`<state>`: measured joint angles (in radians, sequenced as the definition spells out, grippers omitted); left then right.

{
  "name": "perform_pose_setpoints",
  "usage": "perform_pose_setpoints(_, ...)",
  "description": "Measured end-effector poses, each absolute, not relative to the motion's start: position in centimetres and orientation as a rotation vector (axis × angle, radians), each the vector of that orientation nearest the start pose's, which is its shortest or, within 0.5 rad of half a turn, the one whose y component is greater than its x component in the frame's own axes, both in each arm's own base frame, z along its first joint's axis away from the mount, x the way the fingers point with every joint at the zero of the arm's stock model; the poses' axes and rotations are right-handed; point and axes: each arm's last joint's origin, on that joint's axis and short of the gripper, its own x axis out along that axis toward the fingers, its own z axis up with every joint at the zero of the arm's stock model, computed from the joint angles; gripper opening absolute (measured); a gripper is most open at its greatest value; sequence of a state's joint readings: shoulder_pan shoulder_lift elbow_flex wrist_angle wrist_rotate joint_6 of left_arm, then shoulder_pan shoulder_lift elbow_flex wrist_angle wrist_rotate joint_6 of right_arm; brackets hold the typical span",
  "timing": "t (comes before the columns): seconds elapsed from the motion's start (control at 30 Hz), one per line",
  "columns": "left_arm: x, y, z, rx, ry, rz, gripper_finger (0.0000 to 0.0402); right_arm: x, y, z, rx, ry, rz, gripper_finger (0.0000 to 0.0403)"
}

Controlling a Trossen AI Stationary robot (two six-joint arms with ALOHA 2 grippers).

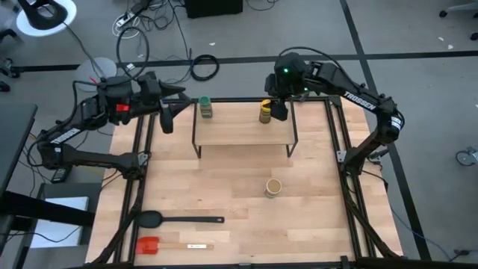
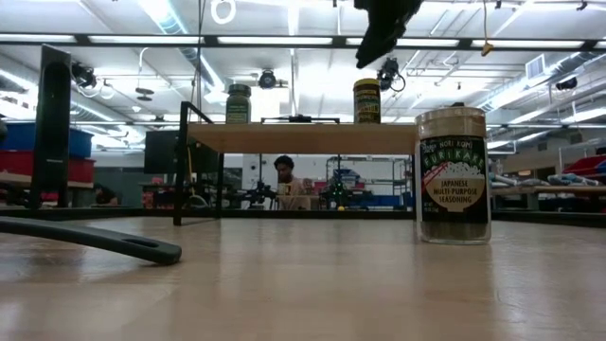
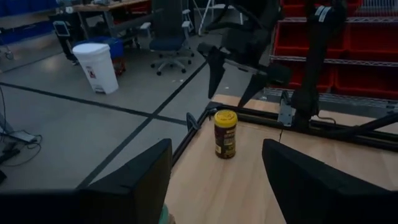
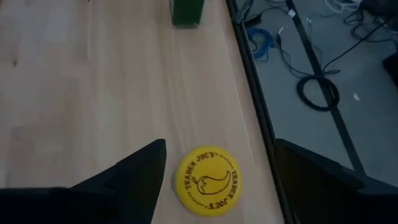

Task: Shelf spices
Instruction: Put the golden seasoning bottle on the shelf

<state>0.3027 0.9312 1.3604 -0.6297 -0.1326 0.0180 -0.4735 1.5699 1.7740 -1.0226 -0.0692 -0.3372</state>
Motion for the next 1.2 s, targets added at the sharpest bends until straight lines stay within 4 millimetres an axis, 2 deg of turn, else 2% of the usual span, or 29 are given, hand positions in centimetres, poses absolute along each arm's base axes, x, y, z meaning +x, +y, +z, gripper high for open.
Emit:
perform_pose_setpoints(0.27, 15.7, 5.3, 43.7, -0.005, 0.212, 0.429, 0.0254, 27.4, -16.0, 38.5, -0.036, 0.873, -0.238, 0.0293)
perform_pose_setpoints(0.5, 16.3, 5.5, 42.8, -0.011, 0.209, 0.428, 0.0254, 27.5, -16.4, 37.2, 0.011, 0.853, -0.173, 0.0293)
perform_pose_setpoints(1.0, 16.4, 5.5, 42.6, -0.024, 0.213, 0.429, 0.0254, 27.9, -16.4, 37.3, 0.01, 0.812, -0.138, 0.0293)
perform_pose_setpoints(1.2, 16.5, 5.5, 42.6, -0.024, 0.215, 0.429, 0.0254, 28.9, -15.0, 37.4, -0.067, 0.794, -0.087, 0.0293)
